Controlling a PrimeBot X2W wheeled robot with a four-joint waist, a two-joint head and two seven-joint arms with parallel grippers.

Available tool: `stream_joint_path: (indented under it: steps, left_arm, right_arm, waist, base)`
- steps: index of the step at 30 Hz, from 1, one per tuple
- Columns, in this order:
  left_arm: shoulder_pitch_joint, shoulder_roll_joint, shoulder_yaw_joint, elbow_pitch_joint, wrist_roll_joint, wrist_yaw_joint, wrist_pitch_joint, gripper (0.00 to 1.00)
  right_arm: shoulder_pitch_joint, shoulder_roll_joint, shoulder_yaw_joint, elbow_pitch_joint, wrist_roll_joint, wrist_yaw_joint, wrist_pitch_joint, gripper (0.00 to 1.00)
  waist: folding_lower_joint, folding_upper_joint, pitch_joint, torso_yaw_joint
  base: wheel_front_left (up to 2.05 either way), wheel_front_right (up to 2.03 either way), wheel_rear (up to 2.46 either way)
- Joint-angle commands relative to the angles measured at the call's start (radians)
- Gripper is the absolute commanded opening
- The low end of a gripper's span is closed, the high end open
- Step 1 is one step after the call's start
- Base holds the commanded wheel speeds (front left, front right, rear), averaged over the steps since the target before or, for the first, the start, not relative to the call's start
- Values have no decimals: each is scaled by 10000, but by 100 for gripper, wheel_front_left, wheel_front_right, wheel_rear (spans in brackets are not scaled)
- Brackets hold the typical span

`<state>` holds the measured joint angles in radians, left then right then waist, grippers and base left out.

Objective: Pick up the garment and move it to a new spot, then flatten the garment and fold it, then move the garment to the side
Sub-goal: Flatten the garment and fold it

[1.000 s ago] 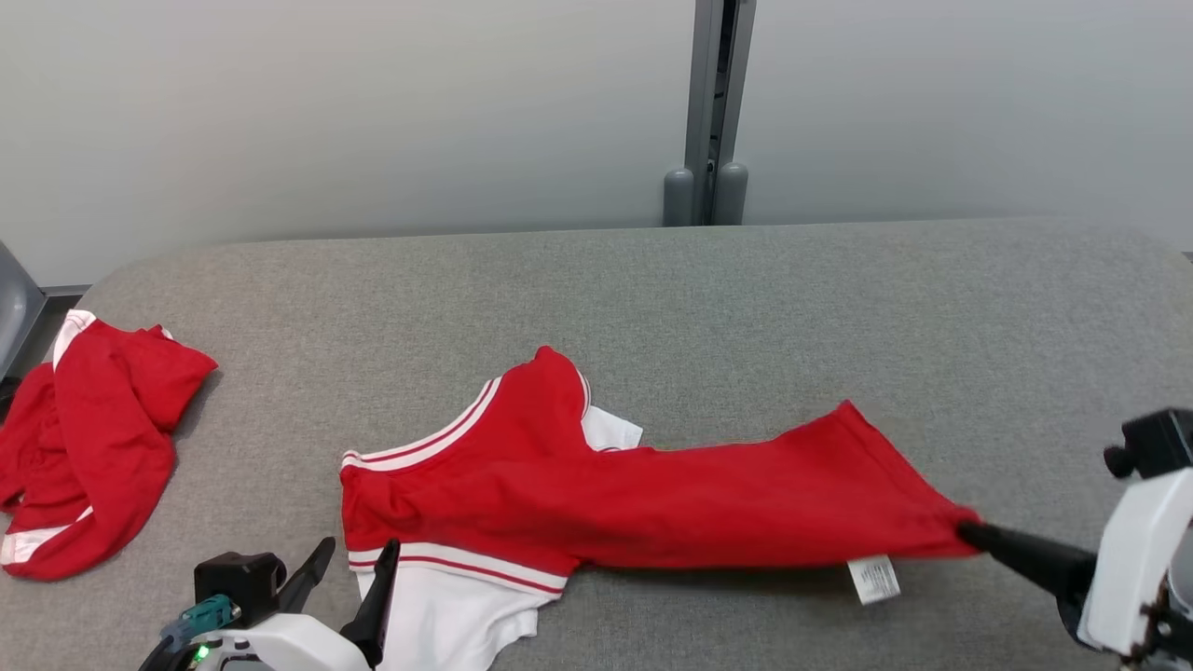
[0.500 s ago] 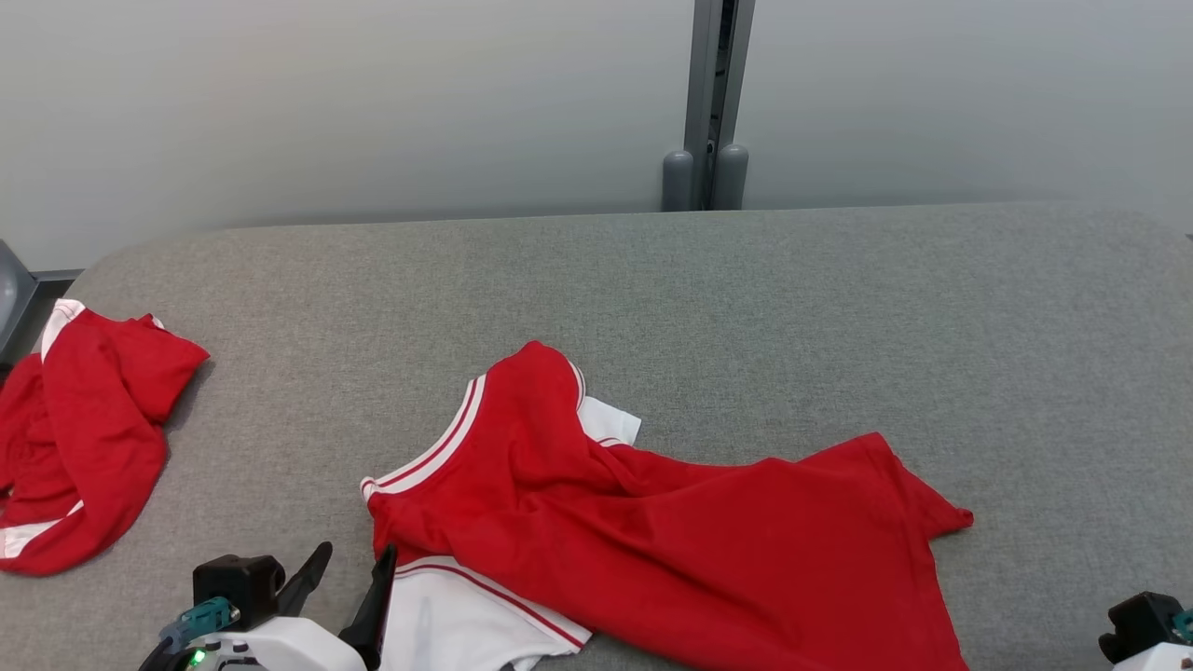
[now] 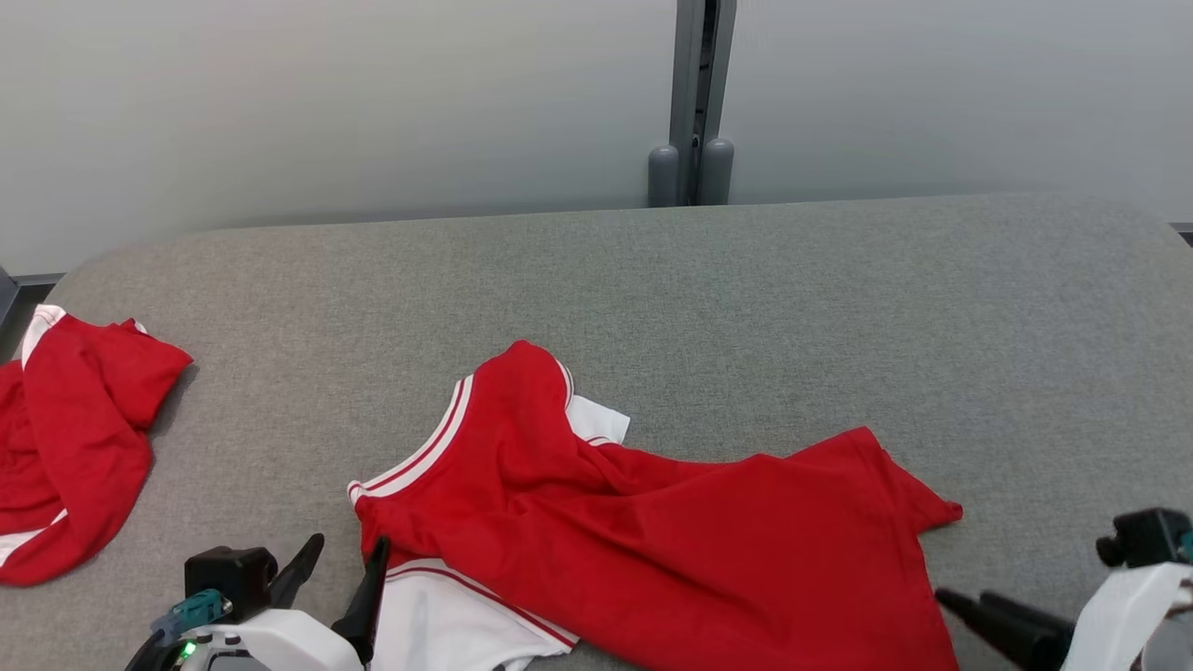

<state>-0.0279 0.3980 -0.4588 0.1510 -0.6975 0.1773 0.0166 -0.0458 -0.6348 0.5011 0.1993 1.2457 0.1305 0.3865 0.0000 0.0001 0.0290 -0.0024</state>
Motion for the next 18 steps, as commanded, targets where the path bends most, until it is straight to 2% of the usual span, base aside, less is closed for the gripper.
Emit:
stream_joint_path:
  steps: [1, 7, 12, 13, 18]
  left_arm:
    - [-33, 95, 63, -53, -34, 80, -14, 100]
    - [-207, 239, 13, -319, 60, 104, 141, 100]
    - [-739, 375, -170, -414, 253, -25, 477, 100]
    - [-1203, 471, -290, -380, 408, -131, 743, 100]
    - [-2621, 734, -832, 25, 721, -654, 1993, 100]
  right_arm:
    - [-188, 78, -344, -204, -128, 5, -244, 100]
    - [-633, 885, -1586, -318, -1246, 5, -1190, 100]
    - [-846, 1490, -2007, -93, -1831, 4, -1246, 100]
    - [-933, 1766, -2200, -45, -2120, 5, -1270, 100]
    - [-1168, 2236, -2679, -193, -2610, 5, -1293, 100]
  waist:
    - [0, -1, -13, -28]
    - [0, -1, 67, -74]
    - [0, -1, 334, 48]
    - [0, -1, 500, 93]
    - [0, -1, 897, -45]
  base:
    - [0, 0, 0]
    - [0, 0, 0]
    - [0, 0, 0]
    - [0, 0, 0]
    - [0, 0, 0]
